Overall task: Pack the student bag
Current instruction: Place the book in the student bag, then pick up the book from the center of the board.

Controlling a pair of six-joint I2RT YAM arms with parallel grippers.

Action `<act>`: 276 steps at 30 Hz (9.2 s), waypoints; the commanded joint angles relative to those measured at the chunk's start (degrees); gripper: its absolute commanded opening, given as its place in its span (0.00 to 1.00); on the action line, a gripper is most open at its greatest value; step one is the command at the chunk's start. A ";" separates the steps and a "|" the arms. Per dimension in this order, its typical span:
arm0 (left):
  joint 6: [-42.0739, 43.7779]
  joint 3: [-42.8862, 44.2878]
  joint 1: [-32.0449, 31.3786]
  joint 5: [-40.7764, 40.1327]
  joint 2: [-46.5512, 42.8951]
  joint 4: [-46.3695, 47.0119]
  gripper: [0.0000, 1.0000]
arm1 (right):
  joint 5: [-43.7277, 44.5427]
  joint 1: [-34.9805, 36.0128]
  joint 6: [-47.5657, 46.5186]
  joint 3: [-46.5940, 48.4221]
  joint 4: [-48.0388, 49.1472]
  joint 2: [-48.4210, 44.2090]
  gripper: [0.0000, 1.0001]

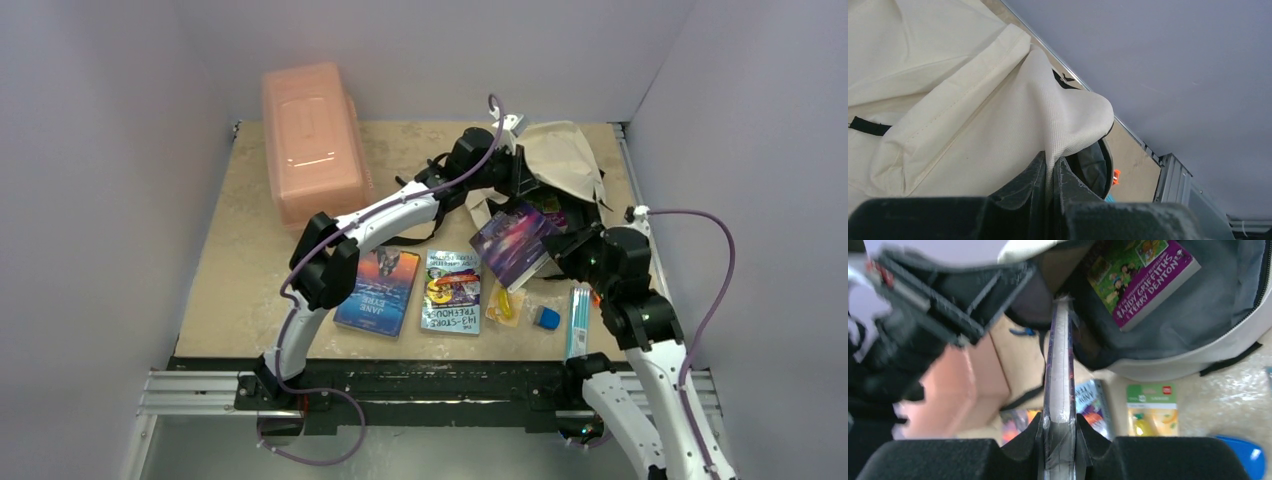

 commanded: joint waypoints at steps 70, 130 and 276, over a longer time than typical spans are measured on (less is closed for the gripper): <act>2.53 1.86 -0.58 13.71 -1.69 2.91 0.00 | -12.47 -22.38 -9.81 -9.99 34.30 37.09 0.95; -10.06 1.84 1.72 13.83 0.14 -2.56 0.00 | -4.47 -15.28 -23.45 1.82 6.95 8.56 0.94; -23.81 -78.92 17.52 -16.83 -91.73 -36.09 0.00 | -32.78 36.75 34.49 -5.74 122.36 80.23 0.30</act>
